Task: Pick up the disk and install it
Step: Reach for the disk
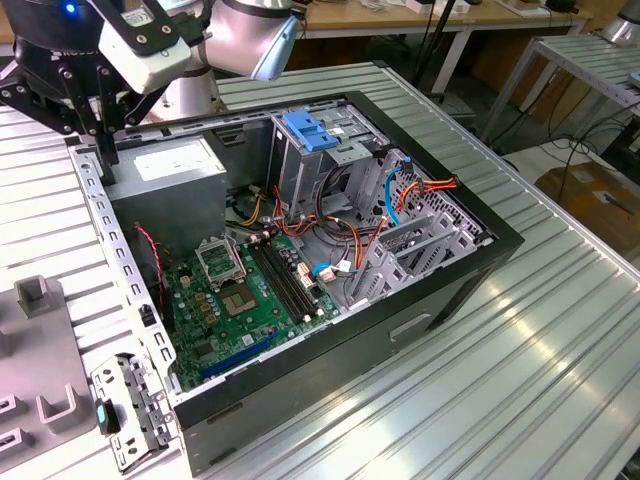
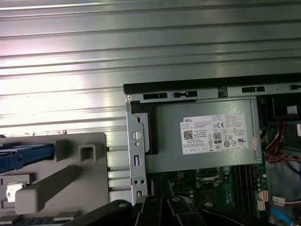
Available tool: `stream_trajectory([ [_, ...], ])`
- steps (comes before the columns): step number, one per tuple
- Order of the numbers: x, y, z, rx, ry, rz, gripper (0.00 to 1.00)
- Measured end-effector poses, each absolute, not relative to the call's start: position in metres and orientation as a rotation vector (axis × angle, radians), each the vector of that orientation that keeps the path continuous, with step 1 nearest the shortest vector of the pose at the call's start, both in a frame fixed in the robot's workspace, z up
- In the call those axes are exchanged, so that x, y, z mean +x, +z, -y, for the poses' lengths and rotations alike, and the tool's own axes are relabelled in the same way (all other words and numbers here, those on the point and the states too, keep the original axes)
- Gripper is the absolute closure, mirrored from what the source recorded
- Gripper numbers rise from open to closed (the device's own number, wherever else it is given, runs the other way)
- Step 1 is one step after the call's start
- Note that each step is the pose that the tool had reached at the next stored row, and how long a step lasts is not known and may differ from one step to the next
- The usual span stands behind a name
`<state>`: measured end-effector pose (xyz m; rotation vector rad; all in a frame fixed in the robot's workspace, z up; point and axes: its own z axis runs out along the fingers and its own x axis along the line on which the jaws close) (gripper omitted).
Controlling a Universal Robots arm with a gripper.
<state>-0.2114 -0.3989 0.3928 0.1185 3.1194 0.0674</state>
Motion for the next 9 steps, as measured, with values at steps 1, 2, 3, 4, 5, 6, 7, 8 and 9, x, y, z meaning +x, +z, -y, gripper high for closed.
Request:
stream_trajectory([
  [1, -0.2122, 0.3928, 0.3989, 0.119, 0.067, -3.120, 0.89],
  [2, -0.2128, 0.3928, 0.3989, 0.119, 0.067, -3.120, 0.89],
  [3, -0.2136, 0.3928, 0.3990, 0.118, 0.067, -3.120, 0.89],
  [4, -0.2144, 0.3928, 0.3989, 0.118, 0.067, -3.120, 0.89],
  [5, -0.2156, 0.3927, 0.3989, 0.118, 0.067, -3.121, 0.89],
  [6, -0.2166, 0.3927, 0.3990, 0.118, 0.067, -3.121, 0.89],
  [7, -0.2173, 0.3927, 0.3989, 0.119, 0.067, -3.121, 0.89],
  [8, -0.2180, 0.3927, 0.3989, 0.119, 0.067, -3.121, 0.89],
  [9, -0.2188, 0.3927, 0.3989, 0.119, 0.067, -3.122, 0.89],
])
